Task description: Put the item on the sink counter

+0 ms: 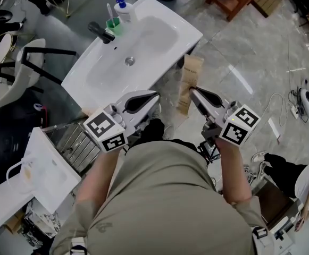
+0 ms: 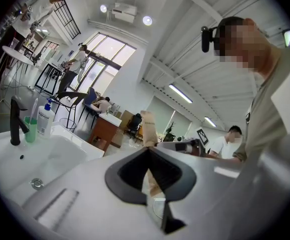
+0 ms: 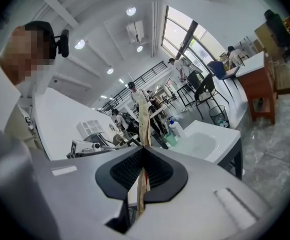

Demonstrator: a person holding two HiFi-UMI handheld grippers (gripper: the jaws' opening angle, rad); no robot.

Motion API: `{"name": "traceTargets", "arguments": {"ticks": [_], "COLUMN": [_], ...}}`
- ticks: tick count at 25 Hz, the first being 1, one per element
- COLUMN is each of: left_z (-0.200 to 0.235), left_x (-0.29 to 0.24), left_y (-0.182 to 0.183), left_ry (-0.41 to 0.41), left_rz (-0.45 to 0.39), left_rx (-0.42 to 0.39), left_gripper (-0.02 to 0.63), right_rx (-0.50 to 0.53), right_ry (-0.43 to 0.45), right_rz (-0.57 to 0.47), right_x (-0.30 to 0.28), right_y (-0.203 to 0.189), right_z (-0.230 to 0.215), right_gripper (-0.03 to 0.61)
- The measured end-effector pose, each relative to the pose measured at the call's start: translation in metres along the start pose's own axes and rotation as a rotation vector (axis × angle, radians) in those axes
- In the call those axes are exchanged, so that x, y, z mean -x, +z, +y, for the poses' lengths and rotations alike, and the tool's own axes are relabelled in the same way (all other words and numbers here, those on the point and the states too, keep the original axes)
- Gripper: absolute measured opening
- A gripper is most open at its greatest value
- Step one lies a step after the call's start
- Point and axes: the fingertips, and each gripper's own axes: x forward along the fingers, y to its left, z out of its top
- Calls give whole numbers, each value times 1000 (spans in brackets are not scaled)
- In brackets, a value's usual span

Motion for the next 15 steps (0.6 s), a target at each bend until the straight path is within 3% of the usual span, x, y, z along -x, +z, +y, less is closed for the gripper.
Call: {"name": "traceTargets", "arguments": {"ticks": [15], "left_z": [85], "left_x": [7], "left_y": [28], "left_ry": [12], "left_rz": [-5], "left_rx": [43], "left_gripper": [5], "right_rx": [-1], "right_ry": [-37], "right_rz": [49], "right_x": [-82], "right_y": [29], "right_z": [-29], "right_gripper": [14]}}
